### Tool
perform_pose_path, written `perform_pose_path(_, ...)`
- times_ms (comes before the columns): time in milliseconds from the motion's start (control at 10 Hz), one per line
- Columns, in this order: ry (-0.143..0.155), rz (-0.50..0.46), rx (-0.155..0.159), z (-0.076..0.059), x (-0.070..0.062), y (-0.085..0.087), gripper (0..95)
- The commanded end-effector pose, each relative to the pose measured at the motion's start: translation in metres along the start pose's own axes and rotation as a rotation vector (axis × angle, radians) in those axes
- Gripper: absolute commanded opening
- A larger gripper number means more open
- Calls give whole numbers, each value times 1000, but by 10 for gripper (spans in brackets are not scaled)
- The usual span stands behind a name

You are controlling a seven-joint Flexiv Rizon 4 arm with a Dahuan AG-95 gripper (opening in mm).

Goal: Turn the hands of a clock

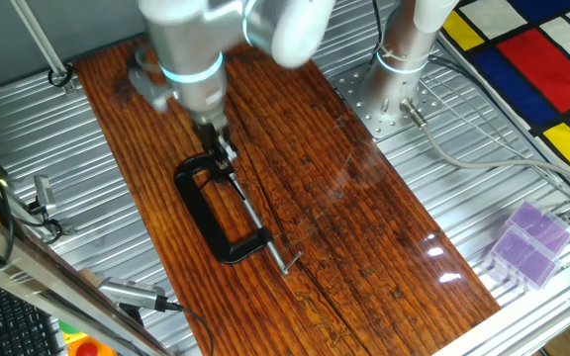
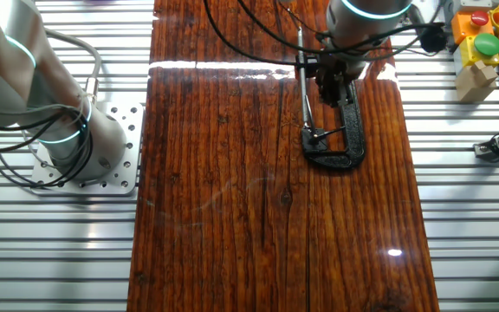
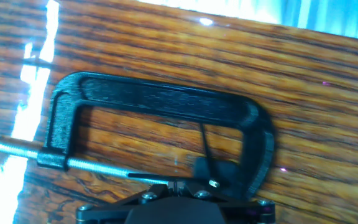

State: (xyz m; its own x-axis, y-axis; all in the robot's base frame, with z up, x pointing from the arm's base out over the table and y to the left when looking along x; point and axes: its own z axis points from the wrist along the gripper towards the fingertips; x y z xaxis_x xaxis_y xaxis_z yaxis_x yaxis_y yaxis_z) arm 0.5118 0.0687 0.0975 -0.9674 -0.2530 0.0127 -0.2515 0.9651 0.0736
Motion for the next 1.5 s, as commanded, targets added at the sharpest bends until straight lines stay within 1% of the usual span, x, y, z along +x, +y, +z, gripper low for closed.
perform_pose_path(100,14,10,-3,4,1,3,0)
perform_pose_path(300,40,17,-10,13,1,7,0)
perform_pose_path(400,40,21,-10,15,1,9,0)
perform_pose_path(500,39,15,-9,12,1,9,0)
perform_pose_path(700,38,23,-9,12,1,9,0)
perform_pose_path(800,43,7,-11,12,1,9,0)
perform_pose_path(1000,40,-10,-11,12,1,9,0)
perform_pose_path(1200,59,10,-10,12,1,9,0)
perform_pose_path(1300,63,19,-10,12,1,9,0)
perform_pose_path(1500,56,26,-11,12,1,9,0)
